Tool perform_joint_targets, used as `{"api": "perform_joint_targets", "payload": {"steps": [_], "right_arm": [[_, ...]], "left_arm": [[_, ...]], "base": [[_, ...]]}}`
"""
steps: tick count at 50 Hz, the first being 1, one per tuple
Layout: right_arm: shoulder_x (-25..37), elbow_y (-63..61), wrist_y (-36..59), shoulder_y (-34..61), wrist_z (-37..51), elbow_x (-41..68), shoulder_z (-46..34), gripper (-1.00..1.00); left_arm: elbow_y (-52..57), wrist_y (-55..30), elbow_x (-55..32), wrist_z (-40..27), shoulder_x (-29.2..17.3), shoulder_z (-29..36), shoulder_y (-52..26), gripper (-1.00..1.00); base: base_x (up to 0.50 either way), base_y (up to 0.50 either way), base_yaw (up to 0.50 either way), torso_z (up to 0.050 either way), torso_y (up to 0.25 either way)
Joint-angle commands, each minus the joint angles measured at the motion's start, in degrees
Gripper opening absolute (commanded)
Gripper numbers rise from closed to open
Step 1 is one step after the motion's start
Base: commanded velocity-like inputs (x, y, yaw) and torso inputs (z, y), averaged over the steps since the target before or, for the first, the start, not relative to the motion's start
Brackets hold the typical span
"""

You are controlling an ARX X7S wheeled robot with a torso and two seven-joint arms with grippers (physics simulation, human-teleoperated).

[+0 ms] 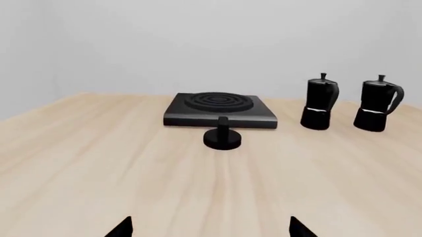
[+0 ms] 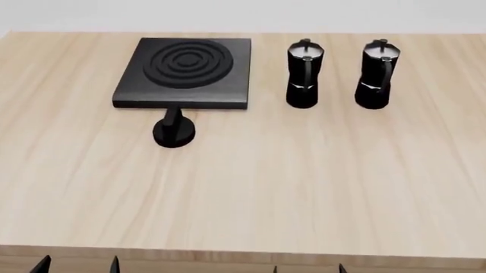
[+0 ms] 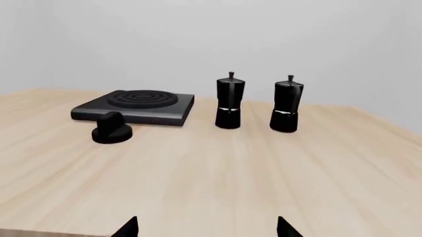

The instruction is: Put the right moka pot on the stove.

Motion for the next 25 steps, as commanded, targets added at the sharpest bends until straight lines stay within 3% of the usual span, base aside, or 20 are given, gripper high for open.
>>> {"api": "perform_joint_targets", "payload": {"steps": [1, 25], "right_arm": [[0.42, 0.07, -0.22, 0.08, 0.68, -0.25, -0.67, 1.00], [0.93, 1.00, -1.01, 0.37, 1.74, -0.26, -1.83, 1.00]], "left_arm": [[-0.67, 0.54, -0.30, -0.38, -0.32, 0.52, -0.20, 1.00], [-0.53, 0.42, -1.32, -1.08, -1.17, 1.30, -0.31, 1.00]], "base": [[0.15, 0.03, 0.00, 0.000, 0.000], [0.15, 0.04, 0.00, 0.000, 0.000]]}}
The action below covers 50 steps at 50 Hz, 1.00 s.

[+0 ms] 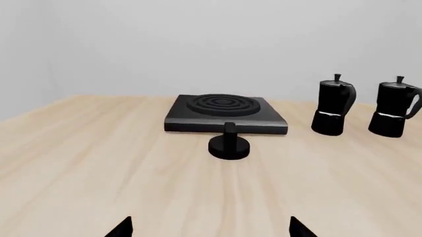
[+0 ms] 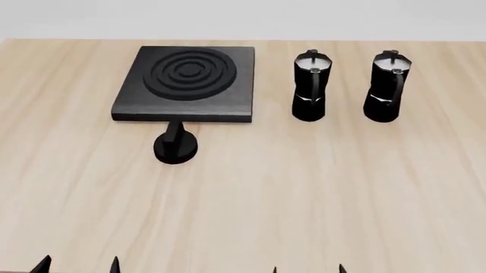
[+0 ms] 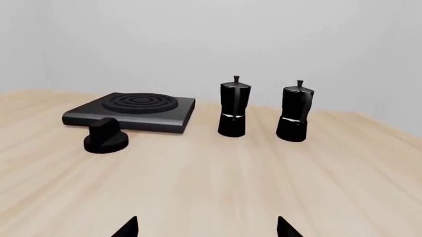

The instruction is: Put the right moka pot on the stove.

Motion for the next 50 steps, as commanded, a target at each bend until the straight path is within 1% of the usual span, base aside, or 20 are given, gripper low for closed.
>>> {"api": "perform_joint_targets", "payload": {"steps": [1, 50], "right_arm": [[0.17, 0.82, -0.51, 0.32, 0.40, 0.03, -0.62, 1.00], [1.59, 0.69, -0.72, 0.56, 1.81, 1.37, -1.96, 1.00]], "left_arm": [[0.04, 0.02, -0.52, -0.29, -0.41, 0.35, -0.07, 1.00], [-0.63, 0.87, -1.55, -1.69, -1.51, 2.06, -0.48, 1.00]], "base": [[0.15, 0.04, 0.00, 0.000, 0.000], [0.15, 0.04, 0.00, 0.000, 0.000]]}}
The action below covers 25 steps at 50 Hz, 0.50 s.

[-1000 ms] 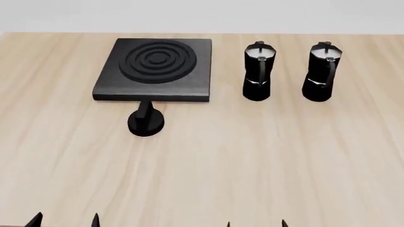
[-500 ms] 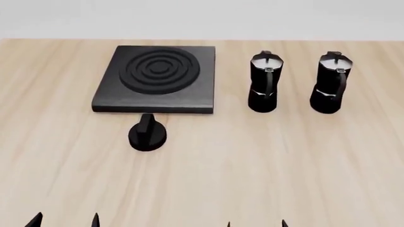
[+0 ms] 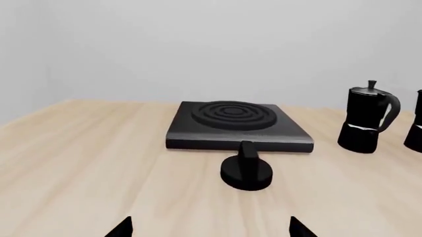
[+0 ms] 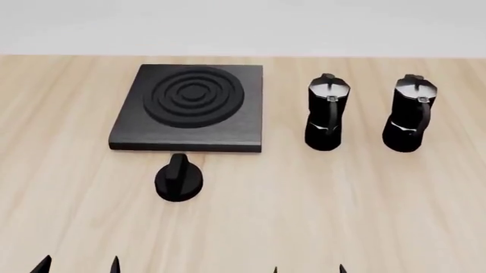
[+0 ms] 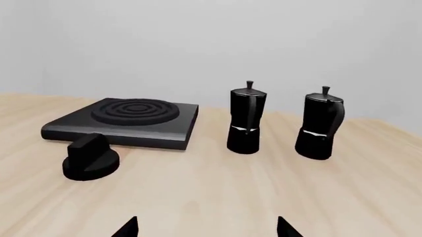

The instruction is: Put the right moka pot on the stove.

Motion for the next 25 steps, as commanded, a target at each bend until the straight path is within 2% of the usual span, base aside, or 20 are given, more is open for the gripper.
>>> {"api": "perform_joint_targets", "payload": {"steps": [1, 13, 17, 20, 25], "right_arm": [[0.27, -0.11, 0.02, 0.05, 0.33, 0.17, -0.43, 1.00], [0.77, 0.06, -0.07, -0.03, 0.53, 0.21, -0.88, 1.00], [0.29, 3.77, -3.63, 0.09, 0.59, -0.12, -1.08, 1.00], [0.63, -0.33, 0.27, -0.07, 1.27, -0.09, -1.23, 1.00], [0.56, 0.50, -0.24, 0.35, 1.24, 0.03, -1.45, 1.00]], "left_arm": [[-0.04, -0.01, -0.26, -0.32, -0.30, 0.37, -0.08, 1.00], [0.01, -0.25, -0.48, -0.85, -0.38, 0.79, -0.23, 1.00], [-0.31, 0.24, -0.52, -0.86, -0.48, 0.88, -0.19, 1.00], [0.25, 0.13, -0.99, -0.64, -0.84, 0.83, 0.02, 1.00], [-0.23, 0.59, -1.05, -0.66, -0.97, 0.89, -0.06, 1.00]], "base": [[0.16, 0.01, 0.00, 0.000, 0.000], [0.15, 0.01, 0.00, 0.000, 0.000], [0.15, 0.01, 0.00, 0.000, 0.000], [0.16, 0.01, 0.00, 0.000, 0.000], [0.15, 0.01, 0.00, 0.000, 0.000]]}}
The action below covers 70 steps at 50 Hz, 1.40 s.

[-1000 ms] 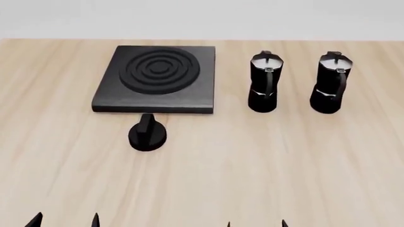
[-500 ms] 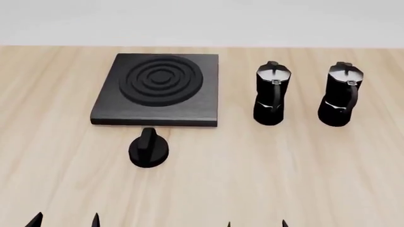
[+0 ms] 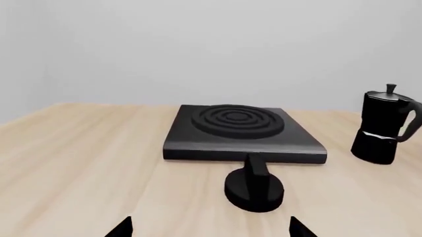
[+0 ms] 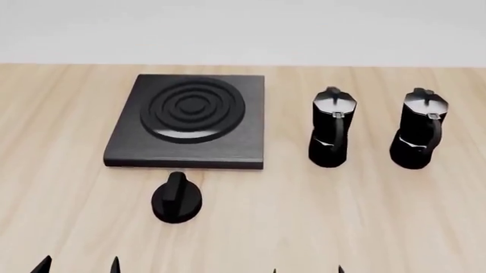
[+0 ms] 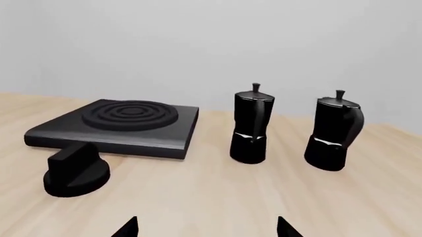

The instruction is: Put the right moka pot on the stove.

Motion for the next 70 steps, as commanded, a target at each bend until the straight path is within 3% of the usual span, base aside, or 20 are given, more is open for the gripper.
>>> {"api": "perform_joint_targets", "payload": {"steps": [1, 70], "right_arm": [[0.10, 0.11, 0.34, 0.44, 0.35, 0.14, -0.45, 1.00], [1.83, 0.24, -0.13, 0.75, 1.92, 1.65, -2.10, 1.00]], "left_arm": [[0.06, 0.20, -0.39, -0.20, -0.39, 0.19, 0.02, 1.00], [-0.45, 1.08, -1.16, -2.02, -1.49, 2.10, -0.42, 1.00]], "base": [[0.15, 0.02, 0.00, 0.000, 0.000], [0.15, 0.01, 0.00, 0.000, 0.000]]}}
